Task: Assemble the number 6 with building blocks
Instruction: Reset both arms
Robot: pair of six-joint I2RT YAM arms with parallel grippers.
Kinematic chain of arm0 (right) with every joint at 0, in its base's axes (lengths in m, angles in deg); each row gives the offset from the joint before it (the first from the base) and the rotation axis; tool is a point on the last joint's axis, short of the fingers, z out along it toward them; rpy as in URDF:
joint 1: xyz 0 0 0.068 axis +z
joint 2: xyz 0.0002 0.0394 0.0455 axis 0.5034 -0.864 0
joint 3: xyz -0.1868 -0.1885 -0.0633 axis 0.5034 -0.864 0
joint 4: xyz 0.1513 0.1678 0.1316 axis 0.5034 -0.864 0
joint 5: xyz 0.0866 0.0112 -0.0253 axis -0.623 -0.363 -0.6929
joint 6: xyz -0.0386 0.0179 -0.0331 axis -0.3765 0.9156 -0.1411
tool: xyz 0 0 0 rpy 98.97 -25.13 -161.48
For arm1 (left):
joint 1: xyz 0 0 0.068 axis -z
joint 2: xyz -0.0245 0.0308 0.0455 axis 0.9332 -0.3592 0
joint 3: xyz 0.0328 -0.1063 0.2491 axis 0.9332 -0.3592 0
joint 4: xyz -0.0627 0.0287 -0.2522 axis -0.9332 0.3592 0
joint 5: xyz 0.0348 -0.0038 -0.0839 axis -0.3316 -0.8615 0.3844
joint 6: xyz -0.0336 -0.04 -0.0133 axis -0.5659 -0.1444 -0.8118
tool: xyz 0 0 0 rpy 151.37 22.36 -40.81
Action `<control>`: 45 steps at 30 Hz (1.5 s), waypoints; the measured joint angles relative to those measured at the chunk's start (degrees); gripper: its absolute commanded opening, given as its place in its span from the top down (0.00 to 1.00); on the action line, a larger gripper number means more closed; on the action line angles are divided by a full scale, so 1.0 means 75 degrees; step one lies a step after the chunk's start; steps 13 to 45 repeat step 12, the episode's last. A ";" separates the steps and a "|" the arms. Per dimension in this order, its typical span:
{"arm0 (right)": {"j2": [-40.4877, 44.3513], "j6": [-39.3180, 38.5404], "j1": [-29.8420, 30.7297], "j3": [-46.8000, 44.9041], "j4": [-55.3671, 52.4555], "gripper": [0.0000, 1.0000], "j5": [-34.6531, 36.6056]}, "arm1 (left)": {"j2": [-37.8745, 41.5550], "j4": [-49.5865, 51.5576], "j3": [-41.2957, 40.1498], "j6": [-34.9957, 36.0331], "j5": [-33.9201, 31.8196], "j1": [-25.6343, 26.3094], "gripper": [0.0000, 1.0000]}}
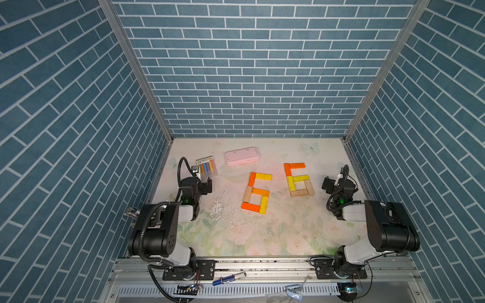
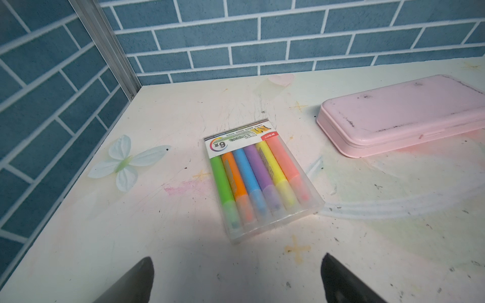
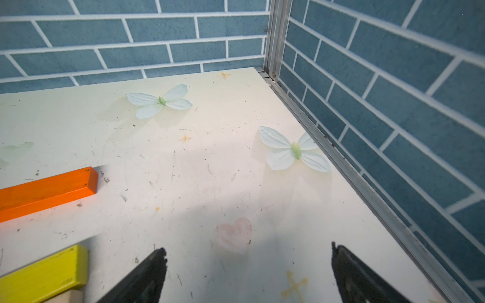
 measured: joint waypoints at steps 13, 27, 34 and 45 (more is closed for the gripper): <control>0.0000 0.0000 0.0000 0.0000 0.0044 0.01 -0.0041 | 0.0000 0.0000 0.0000 0.0032 -0.0026 0.0017 0.01; 0.0000 0.0000 0.0000 0.0000 0.0044 0.01 -0.0041 | 0.0000 0.0000 0.0000 0.0032 -0.0026 0.0017 0.01; 0.0000 0.0000 0.0000 0.0000 0.0044 0.01 -0.0041 | 0.0000 0.0000 0.0000 0.0032 -0.0026 0.0017 0.01; 0.0000 0.0000 0.0000 0.0000 0.0044 0.01 -0.0041 | 0.0000 0.0000 0.0000 0.0032 -0.0026 0.0017 0.01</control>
